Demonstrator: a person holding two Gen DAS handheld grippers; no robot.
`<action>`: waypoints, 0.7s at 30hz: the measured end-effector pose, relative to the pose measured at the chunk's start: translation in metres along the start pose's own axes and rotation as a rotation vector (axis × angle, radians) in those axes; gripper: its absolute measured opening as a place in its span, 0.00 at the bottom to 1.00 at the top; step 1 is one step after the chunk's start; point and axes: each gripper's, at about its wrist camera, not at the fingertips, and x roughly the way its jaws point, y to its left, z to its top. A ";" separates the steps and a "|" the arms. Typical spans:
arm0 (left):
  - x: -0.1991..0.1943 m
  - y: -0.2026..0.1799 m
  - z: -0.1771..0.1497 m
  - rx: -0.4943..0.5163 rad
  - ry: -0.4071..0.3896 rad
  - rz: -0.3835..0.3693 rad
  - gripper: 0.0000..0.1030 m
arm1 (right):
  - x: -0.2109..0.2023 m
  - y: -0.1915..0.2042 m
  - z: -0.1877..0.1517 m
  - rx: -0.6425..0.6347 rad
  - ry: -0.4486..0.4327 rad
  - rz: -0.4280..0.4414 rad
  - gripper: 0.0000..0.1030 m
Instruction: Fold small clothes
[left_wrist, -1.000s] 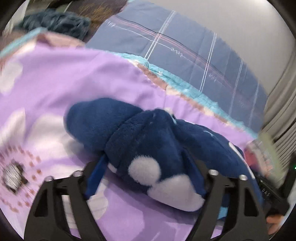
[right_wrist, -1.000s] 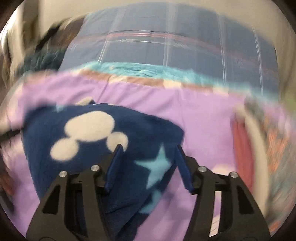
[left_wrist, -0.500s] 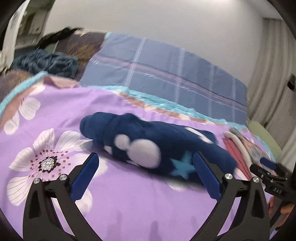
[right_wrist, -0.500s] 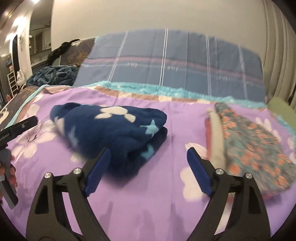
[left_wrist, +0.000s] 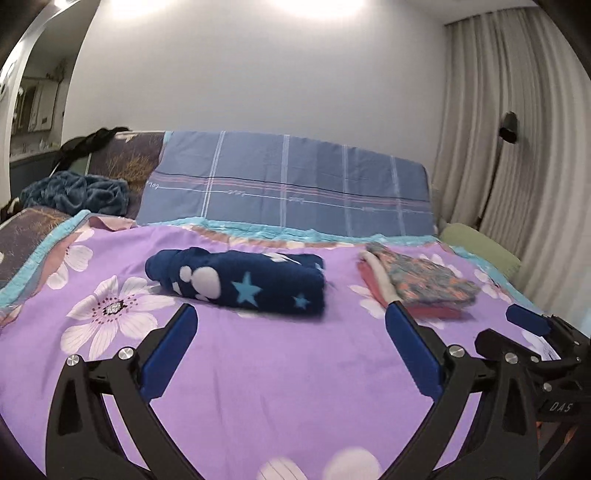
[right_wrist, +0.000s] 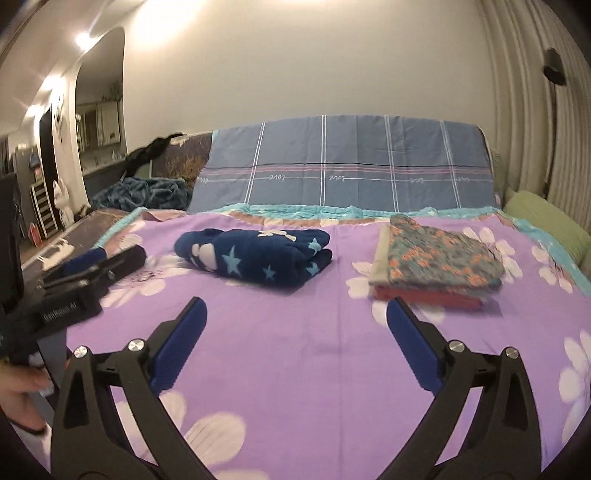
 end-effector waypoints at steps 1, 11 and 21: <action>-0.013 -0.010 -0.005 0.018 0.001 0.004 0.99 | -0.017 -0.002 -0.006 0.017 -0.011 -0.007 0.98; -0.106 -0.063 -0.053 0.108 -0.022 0.061 0.99 | -0.110 -0.007 -0.043 0.021 -0.076 -0.057 0.98; -0.147 -0.086 -0.067 0.110 -0.042 0.103 0.99 | -0.148 -0.008 -0.068 0.002 -0.074 -0.089 0.98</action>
